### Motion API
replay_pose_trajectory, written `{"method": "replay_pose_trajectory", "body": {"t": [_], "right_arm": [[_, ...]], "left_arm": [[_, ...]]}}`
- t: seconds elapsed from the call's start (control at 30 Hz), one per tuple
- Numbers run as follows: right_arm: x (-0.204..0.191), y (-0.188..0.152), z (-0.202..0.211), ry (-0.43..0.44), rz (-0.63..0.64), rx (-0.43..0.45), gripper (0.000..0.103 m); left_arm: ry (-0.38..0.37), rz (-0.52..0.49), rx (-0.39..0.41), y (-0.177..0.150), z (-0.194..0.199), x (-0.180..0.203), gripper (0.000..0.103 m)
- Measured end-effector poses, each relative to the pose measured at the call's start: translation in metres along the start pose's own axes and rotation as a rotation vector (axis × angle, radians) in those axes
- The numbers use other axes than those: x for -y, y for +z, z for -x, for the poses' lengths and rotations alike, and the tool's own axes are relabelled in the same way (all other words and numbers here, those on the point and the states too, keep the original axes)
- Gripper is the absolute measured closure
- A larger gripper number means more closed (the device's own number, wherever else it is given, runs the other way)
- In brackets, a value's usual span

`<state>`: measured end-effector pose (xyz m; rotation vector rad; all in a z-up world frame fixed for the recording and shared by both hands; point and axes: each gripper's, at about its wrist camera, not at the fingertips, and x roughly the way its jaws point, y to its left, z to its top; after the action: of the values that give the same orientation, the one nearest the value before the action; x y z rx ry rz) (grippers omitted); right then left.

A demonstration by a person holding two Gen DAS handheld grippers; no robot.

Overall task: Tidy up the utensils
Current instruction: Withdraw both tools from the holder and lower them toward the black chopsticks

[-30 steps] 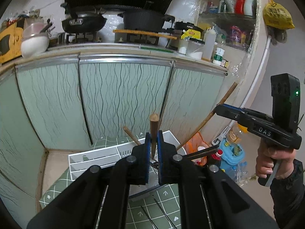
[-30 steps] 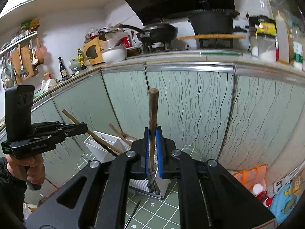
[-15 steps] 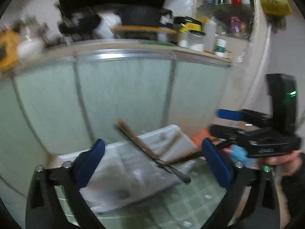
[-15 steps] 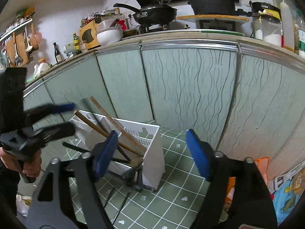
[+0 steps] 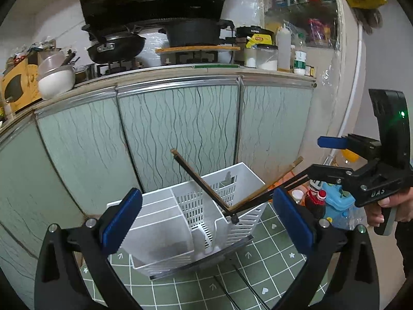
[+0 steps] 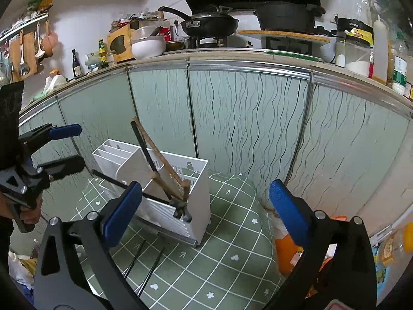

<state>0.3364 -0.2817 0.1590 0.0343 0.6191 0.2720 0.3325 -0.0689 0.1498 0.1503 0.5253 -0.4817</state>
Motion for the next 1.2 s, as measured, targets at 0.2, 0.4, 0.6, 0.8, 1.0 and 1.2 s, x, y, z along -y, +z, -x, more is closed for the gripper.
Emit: {"method": "replay_pose_trajectory", "body": {"t": [0.2,0.4,0.6,0.8,1.0,1.2], "right_arm": [[-0.011,-0.006,0.022,-0.013,0.031,0.006,0.008],[-0.026,-0.019,0.042,-0.02,0.057,0.009,0.008],[-0.044,-0.042,0.059,-0.038,0.071,-0.004,0.008],[-0.055,-0.068,0.068,-0.057,0.079,-0.022,0.008],[-0.062,-0.098,0.073,-0.06,0.069,-0.036,0.008],[-0.065,-0.124,0.073,-0.076,0.05,-0.05,0.008]], "left_arm": [[0.012,0.005,0.008,-0.007,0.023,0.001,0.004],[0.024,0.006,0.015,-0.02,0.047,0.008,0.004],[0.11,-0.016,0.029,-0.046,0.07,0.021,0.004],[0.145,-0.012,0.007,-0.073,0.084,0.028,0.004],[0.153,-0.002,-0.009,-0.099,0.09,0.034,0.004],[0.164,0.024,-0.022,-0.124,0.087,0.035,0.004]]}}
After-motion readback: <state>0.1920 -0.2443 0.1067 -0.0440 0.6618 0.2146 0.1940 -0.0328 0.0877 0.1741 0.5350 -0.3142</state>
